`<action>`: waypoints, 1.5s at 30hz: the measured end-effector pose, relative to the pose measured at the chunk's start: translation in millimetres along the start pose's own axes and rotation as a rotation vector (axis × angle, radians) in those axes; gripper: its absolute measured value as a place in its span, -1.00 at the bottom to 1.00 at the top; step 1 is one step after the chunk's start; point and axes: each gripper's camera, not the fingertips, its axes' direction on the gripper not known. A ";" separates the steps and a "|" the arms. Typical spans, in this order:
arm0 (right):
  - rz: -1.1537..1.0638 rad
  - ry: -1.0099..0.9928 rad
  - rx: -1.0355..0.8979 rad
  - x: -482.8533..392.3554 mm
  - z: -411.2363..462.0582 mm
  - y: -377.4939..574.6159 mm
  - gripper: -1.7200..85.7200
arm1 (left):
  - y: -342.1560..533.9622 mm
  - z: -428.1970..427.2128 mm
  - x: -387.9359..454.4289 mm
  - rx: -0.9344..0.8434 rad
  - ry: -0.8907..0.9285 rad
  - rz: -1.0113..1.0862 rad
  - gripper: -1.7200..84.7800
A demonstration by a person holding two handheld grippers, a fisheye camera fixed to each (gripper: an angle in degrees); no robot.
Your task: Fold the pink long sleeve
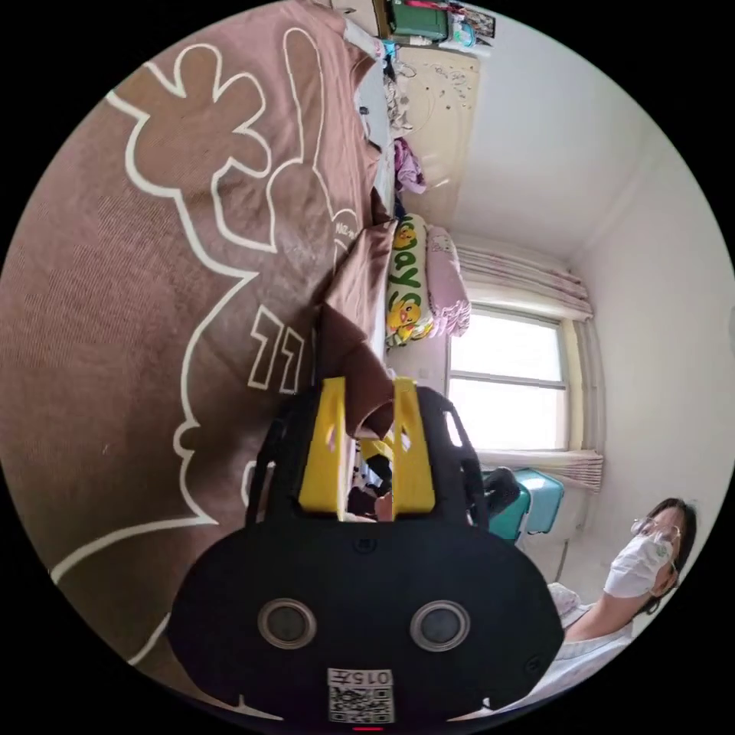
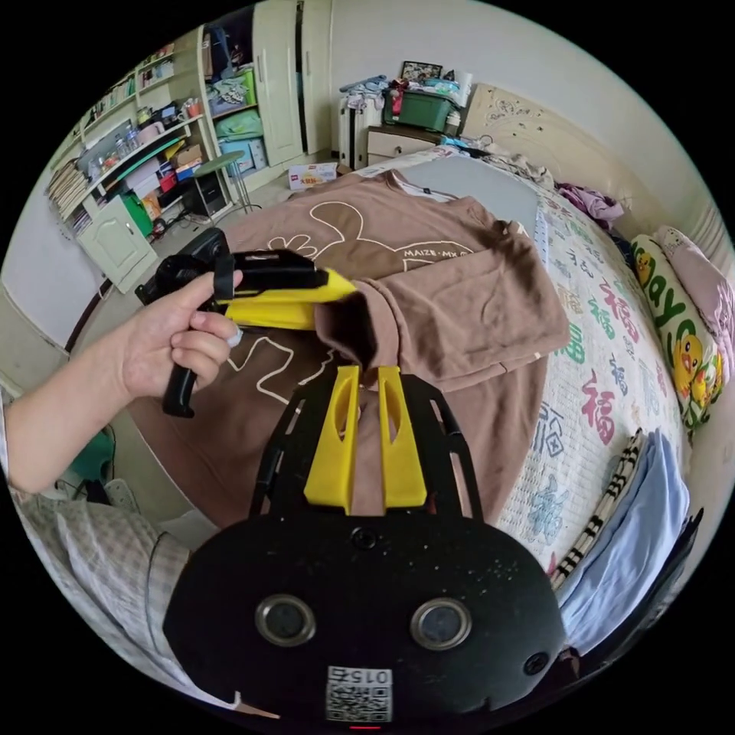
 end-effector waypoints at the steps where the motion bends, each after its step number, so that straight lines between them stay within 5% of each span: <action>1: 0.018 -0.005 0.002 0.5 1.7 1.7 -0.84 | 0.3 2.6 -1.6 -0.007 -0.018 -0.005 -0.87; 21: 0.218 0.001 -0.008 61.2 30.8 32.0 -0.85 | 75.9 -85.1 36.1 0.154 -0.332 0.195 -0.97; 34: 0.540 -0.178 0.096 167.9 33.2 75.2 -0.85 | 63.3 -54.3 27.2 0.013 -0.370 0.175 -0.94; 45: 0.103 -0.446 -0.004 89.3 28.4 27.6 -0.85 | 93.4 -36.1 23.5 0.092 -0.407 0.085 -0.95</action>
